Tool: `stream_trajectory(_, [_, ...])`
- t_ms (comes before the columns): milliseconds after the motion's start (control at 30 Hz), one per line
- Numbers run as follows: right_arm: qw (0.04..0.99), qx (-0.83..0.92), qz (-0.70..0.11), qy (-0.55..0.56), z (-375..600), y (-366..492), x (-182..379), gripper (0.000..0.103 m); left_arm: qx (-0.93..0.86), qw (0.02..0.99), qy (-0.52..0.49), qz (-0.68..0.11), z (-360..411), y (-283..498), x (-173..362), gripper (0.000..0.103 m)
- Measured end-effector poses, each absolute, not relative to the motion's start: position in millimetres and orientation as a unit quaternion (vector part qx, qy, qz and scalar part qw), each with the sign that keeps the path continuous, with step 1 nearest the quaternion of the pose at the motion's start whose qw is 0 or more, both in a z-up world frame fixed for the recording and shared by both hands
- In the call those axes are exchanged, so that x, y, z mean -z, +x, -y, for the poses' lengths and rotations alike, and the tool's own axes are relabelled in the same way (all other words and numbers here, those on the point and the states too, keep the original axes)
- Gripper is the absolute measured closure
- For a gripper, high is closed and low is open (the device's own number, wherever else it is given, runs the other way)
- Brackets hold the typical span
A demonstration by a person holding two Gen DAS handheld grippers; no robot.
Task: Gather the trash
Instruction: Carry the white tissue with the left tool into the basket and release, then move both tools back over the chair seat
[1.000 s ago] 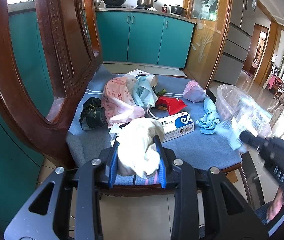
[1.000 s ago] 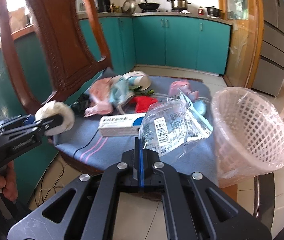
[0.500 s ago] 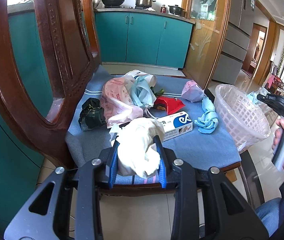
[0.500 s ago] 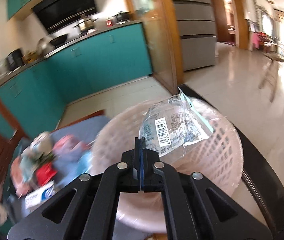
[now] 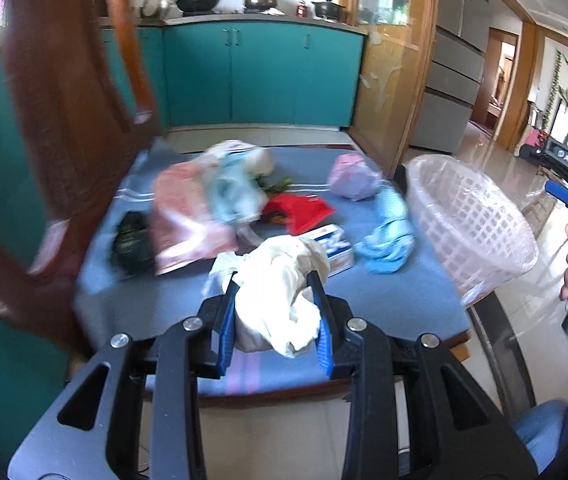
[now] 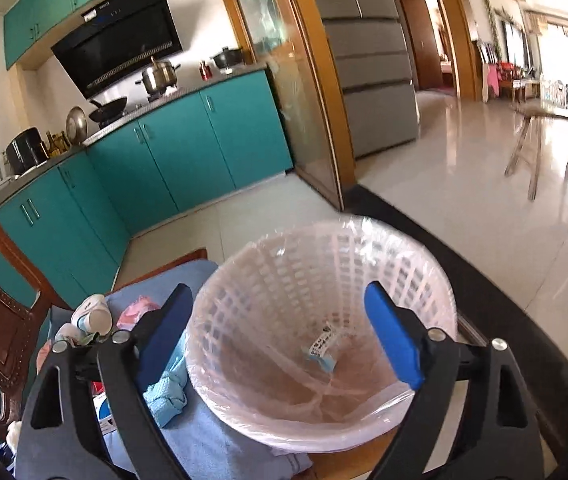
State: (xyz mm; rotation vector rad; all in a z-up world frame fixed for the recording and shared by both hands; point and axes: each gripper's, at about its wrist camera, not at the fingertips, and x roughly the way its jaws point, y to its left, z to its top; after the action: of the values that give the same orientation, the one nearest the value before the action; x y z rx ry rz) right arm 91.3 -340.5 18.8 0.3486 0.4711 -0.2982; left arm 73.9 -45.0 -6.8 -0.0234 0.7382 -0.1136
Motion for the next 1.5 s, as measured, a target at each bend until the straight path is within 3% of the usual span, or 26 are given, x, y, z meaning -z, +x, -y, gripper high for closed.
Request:
stream_trajectory(333, [0.943,0.155,-0.201,0.217,387,72,-26,0.013,0.179,0.916,0.015,-0.359,229,184,-2,0.067])
stream_trajectory(400, [0.939,0.158,-0.201,0.230,396,73,-23,0.013,0.200,0.910,0.025,-0.361,256,198,2,0.048])
stream_trajectory(433, [0.938,0.159,-0.203,0.234,400,73,-22,0.013,0.199,0.911,0.037,-0.358,270,205,6,0.029])
stream_trajectory(467, [0.937,0.158,-0.205,0.235,401,73,-22,0.013,0.187,0.916,0.048,-0.352,275,207,7,0.019])
stream_trajectory(500, [0.936,0.159,-0.206,0.235,403,72,-21,0.013,0.160,0.923,0.063,-0.344,277,208,7,0.017])
stream_trajectory(633, [0.938,0.156,-0.204,0.234,401,71,-23,0.013,0.132,0.931,0.044,-0.339,244,199,-4,0.011])
stream_trajectory(900, [0.950,0.103,-0.231,0.186,352,82,-21,0.013,0.047,0.947,0.032,-0.318,102,135,-38,0.005])
stream_trajectory(1067, [0.956,0.043,-0.264,0.123,291,85,-14,0.013,-0.020,0.944,-0.023,-0.330,10,89,-26,0.004])
stream_trajectory(1267, [0.947,-0.010,-0.308,0.091,218,76,4,0.013,-0.023,0.919,-0.039,-0.392,-24,82,6,0.004])
stream_trajectory(1500, [0.948,-0.034,-0.313,0.047,165,67,14,0.013,-0.019,0.915,-0.059,-0.398,-36,76,8,0.004])
